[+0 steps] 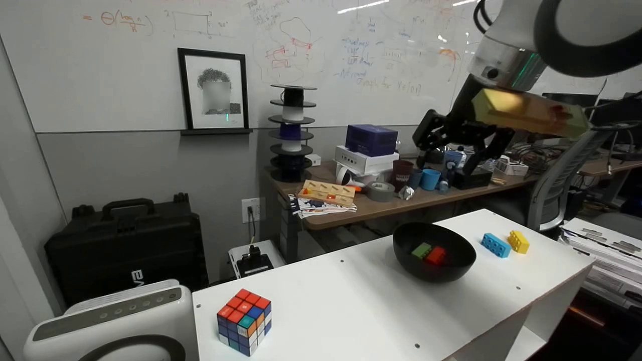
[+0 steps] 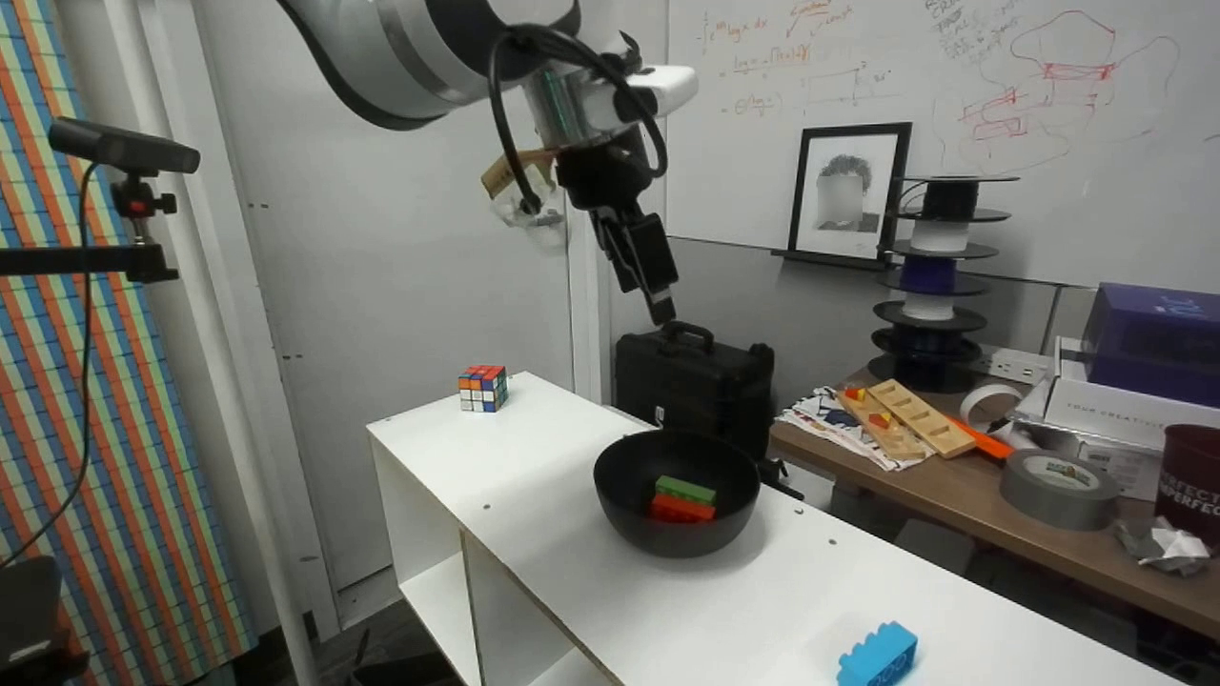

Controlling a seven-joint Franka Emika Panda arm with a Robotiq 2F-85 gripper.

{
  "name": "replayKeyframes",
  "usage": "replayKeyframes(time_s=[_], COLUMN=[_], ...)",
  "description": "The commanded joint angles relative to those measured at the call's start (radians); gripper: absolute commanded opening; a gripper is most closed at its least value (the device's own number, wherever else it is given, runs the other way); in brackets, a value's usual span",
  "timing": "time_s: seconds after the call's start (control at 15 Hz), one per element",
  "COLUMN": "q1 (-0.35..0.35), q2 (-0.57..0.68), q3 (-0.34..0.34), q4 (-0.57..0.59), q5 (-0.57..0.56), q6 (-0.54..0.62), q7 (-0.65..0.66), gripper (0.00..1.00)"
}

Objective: Pick up the blue, green, yellow and red objects and put them in the bowl

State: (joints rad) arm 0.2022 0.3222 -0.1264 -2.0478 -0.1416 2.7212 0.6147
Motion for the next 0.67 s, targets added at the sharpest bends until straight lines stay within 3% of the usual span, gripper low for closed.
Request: replayKeyframes(time_s=[0.0,0.07,0.13,0.33,0.6], q1=[0.034,0.037,0.015,0.019,0.021], q2=[-0.215,-0.262,-0.136,-0.23,-0.243], q3=[-0.042,-0.053,-0.022,-0.037,-0.038], q4=[-0.252,-0.309,-0.166,-0.278,-0.293], q5=[-0.13,-0.159,-0.101,-0.134,-0.134], q6=[0.173,0.215,0.134,0.182,0.187], q7=[0.052,0.07,0.032,0.047,0.047], gripper=[1.0,1.0,1.0,1.0,1.0])
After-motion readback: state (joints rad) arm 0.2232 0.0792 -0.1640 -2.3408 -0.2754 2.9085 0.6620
